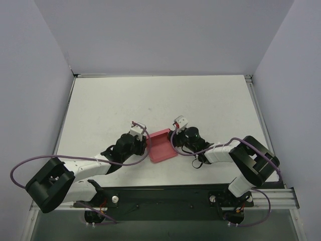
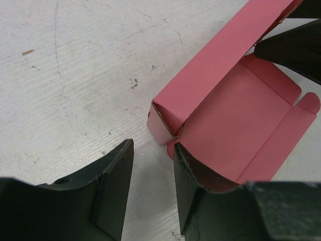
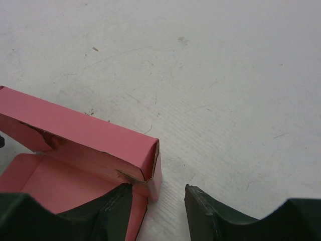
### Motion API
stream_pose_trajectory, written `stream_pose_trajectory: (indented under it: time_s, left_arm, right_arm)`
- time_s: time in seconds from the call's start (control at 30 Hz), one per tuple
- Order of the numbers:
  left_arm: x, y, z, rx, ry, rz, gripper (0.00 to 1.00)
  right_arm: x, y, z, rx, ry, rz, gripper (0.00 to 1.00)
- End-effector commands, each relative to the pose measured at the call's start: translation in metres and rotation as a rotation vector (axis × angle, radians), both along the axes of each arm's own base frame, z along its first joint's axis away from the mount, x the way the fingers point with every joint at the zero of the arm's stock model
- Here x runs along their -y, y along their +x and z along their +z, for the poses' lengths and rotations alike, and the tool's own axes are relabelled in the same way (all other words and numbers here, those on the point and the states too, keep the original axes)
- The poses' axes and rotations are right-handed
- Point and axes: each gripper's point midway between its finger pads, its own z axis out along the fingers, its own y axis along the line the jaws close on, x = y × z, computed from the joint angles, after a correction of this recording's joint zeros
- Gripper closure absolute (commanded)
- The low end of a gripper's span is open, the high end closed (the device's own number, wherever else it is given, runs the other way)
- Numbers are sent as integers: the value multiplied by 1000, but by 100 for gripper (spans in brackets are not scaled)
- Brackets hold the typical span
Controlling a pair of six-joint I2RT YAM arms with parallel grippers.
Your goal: Fold the paper box
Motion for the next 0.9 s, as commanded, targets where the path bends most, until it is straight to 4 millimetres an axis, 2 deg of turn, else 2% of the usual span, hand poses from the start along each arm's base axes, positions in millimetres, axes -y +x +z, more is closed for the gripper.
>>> stream_pose_trajectory:
  time_s: [0.0, 0.53, 0.63, 0.67, 0.7, 0.73, 0.8, 0.83, 0.87]
  left_arm:
    - [16, 16, 23, 74, -46, -30, 53]
    - [29, 23, 27, 83, -54, -66, 53]
    - [27, 17, 30, 76, -71, -73, 39]
    - [25, 14, 29, 66, -70, -67, 36]
    - [23, 12, 32, 63, -81, -60, 27]
    - [22, 10, 41, 75, -103, -56, 24]
    - [20, 3, 43, 51, -122, -54, 19]
    - [18, 1, 51, 57, -142, -49, 19]
    - [15, -2, 50, 36, -139, -37, 19]
  right_arm:
    - [-21, 15, 30, 98, 74, 66, 54]
    - [-30, 20, 31, 93, 91, 117, 53]
    - [-22, 16, 30, 63, 84, 83, 48]
    - [-20, 15, 36, 65, 93, 74, 43]
    - [-18, 12, 35, 55, 88, 73, 41]
    - [-14, 8, 31, 13, 96, 51, 38]
    - [-10, 2, 38, -3, 117, 34, 35]
    - [-5, -3, 34, -33, 115, 20, 34]
    - [-5, -6, 44, -31, 149, 8, 34]
